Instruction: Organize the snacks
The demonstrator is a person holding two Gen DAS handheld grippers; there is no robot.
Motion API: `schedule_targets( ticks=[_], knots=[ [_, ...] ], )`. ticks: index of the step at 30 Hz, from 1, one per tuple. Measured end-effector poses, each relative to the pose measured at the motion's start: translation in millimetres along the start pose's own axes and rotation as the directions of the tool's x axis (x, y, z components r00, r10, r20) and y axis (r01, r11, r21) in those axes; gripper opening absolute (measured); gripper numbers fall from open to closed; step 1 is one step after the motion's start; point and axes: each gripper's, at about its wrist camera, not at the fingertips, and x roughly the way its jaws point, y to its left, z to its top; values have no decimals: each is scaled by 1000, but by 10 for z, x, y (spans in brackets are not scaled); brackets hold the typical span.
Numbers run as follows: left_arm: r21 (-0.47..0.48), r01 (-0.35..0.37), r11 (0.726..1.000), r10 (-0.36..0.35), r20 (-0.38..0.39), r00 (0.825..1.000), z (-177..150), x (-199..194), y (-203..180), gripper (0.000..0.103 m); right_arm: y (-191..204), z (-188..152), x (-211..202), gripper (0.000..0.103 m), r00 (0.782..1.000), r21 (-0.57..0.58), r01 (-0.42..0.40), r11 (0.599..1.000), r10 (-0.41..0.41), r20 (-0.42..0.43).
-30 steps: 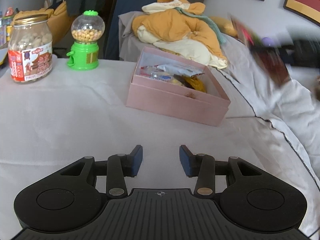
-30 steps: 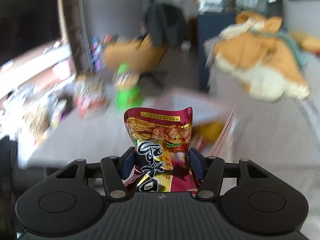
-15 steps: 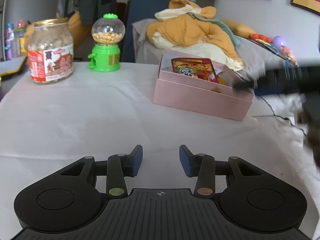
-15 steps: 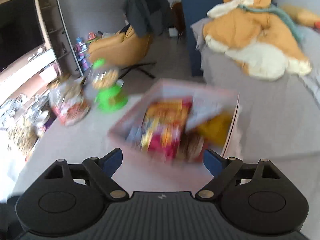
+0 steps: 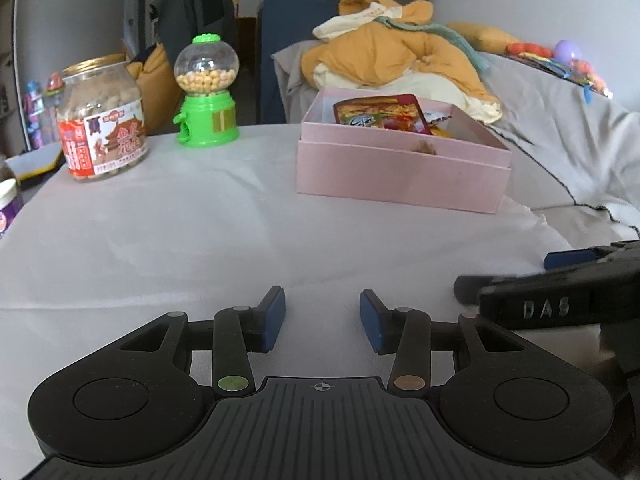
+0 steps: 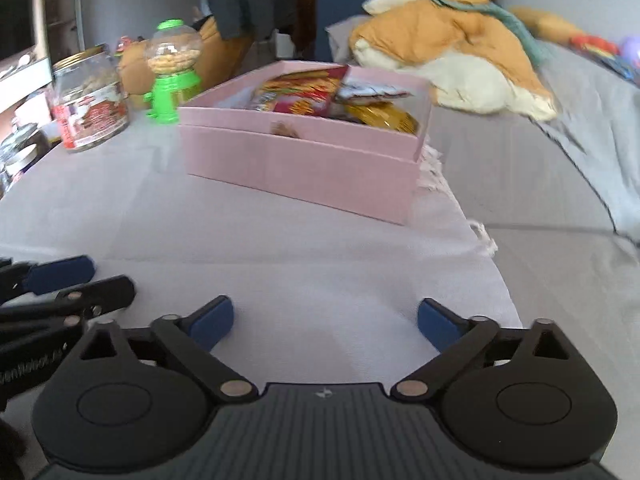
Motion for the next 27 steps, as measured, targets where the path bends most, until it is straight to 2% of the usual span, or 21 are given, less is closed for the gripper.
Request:
schedule_targets(
  ticks=[2, 8, 27],
  knots=[
    [8, -10, 1000, 10, -1, 1000, -3, 0, -17, 47, -44, 8, -2, 103, 1000, 34, -7, 999, 7, 4],
    [25, -24, 999, 24, -2, 1000, 10, 27, -39, 49, -14, -135, -39, 103, 997, 28, 28, 999, -30, 70],
    [42, -38, 998, 38, -3, 999, 40, 76, -45, 50, -32, -129, -39, 103, 997, 29, 10, 1000, -12, 72]
  ],
)
